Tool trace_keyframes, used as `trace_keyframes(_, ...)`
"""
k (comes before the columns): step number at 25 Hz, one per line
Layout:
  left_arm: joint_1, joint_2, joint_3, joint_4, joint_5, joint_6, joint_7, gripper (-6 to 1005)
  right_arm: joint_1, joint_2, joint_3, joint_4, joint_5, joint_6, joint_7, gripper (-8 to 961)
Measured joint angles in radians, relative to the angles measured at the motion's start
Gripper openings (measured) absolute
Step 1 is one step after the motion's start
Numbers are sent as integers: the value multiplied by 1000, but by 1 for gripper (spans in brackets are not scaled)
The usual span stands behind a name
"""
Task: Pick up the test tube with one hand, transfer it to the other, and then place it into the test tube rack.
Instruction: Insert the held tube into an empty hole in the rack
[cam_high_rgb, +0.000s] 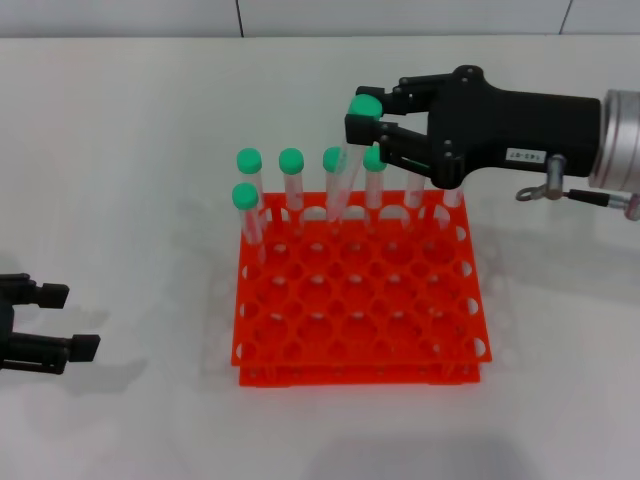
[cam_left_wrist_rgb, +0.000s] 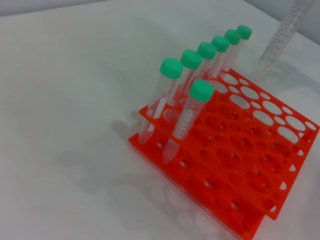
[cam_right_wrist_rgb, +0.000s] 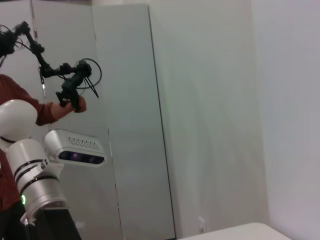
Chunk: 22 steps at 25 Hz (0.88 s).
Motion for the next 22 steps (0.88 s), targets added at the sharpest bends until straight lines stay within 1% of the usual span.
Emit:
trace_keyframes(7,-11,0,2,-1,0,-2,3,892,12,6,-47,2,1,44,-12,266)
trace_keyframes(12,-13,-6,1,-1,1,1,-3,892,15,6,-74,7,27,46,-28,266)
trace_keyframes(14,-12,-12,2,-2,0,2,-5,892,18,6,-86,11,35,49,-36,266)
trace_keyframes(18,-10,-20,5,-3,0,3,-5,892,34,6,-113,27,37,82,-38,266)
trace_keyframes(22,-6,-21,6,-3,1,4,-1,893,47,7,-138,37,40,134,-39,266)
